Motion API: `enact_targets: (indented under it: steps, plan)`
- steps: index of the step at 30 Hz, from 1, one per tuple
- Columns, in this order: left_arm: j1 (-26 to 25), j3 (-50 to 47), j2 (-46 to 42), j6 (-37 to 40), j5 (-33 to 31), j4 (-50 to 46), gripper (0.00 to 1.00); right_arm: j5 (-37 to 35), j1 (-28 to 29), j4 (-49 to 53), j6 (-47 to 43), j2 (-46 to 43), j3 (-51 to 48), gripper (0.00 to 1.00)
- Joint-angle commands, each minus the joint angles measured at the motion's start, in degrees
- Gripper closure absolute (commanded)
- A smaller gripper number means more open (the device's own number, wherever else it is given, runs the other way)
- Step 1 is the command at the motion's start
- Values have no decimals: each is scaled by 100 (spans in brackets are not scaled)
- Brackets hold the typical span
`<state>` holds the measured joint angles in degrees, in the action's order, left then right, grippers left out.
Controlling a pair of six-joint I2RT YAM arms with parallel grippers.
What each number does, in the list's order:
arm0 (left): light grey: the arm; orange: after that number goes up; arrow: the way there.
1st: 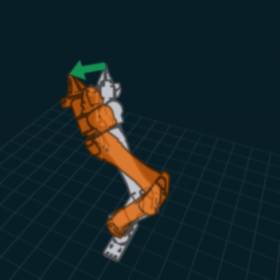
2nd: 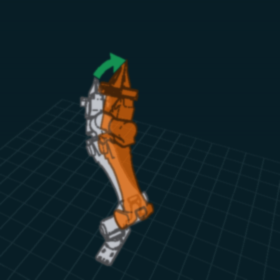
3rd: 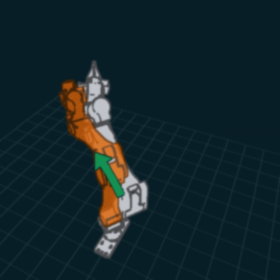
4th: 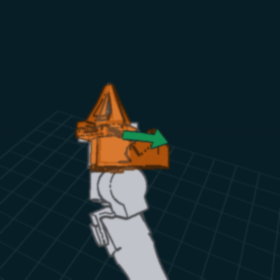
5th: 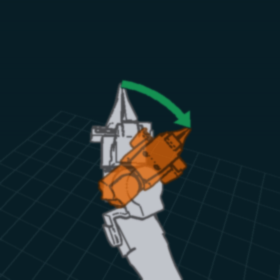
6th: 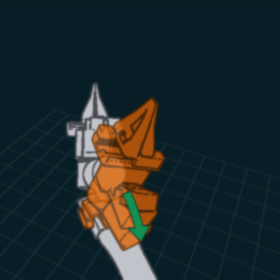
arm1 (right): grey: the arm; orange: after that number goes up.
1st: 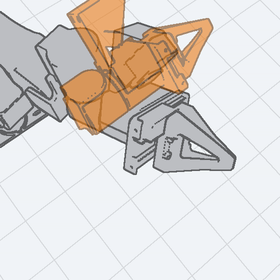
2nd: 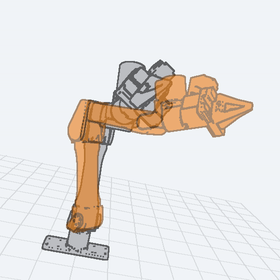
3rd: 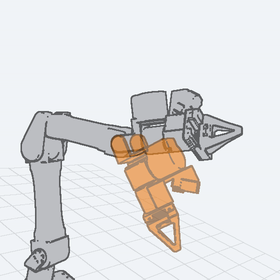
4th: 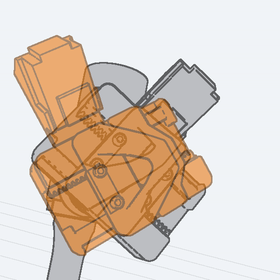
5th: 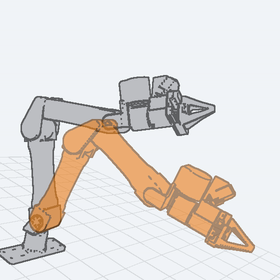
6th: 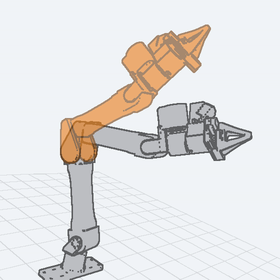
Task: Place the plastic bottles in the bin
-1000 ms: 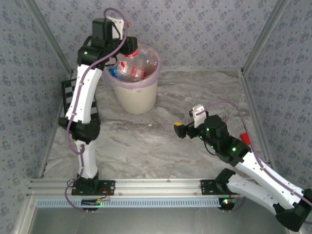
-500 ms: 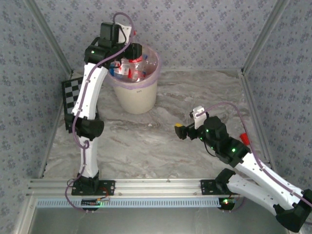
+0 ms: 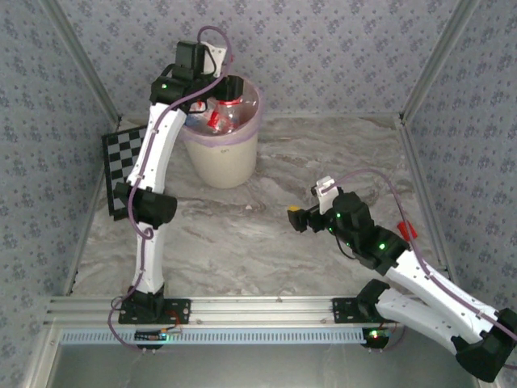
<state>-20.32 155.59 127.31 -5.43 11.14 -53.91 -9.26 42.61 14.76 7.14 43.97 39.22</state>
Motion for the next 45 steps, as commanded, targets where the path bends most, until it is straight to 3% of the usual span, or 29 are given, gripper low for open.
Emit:
enact_targets:
  steps: [1,4,7,14,17,20,22,30,37,45]
  plan:
    - [115,-90,295,179,-300,-661,27,-53,-20,-157,105,43,-18,0]
    - [115,-86,69,114,-179,-457,9,-120,-29,-294,55,159,77,0]
    - [116,-90,-224,55,-138,-214,0,-138,-48,-423,-54,366,255,0]
    - [116,-90,-995,325,-886,207,0,28,-56,-568,-99,738,406,0]
    - [140,-89,-1094,511,-1447,216,0,42,-67,-595,-64,755,354,0]
    - [133,-90,-1034,528,-1531,182,0,64,-64,-577,-28,763,323,0]
    - [63,-90,-968,521,-1625,145,3,73,-66,-557,-10,775,312,0]
    - [-192,-130,-532,578,-1927,294,39,82,-49,-448,82,739,277,0]
    - [-166,-119,-159,574,-2003,348,46,95,-38,-428,87,724,218,0]
    - [-117,-135,177,415,-1803,84,47,94,-24,-459,104,780,180,0]
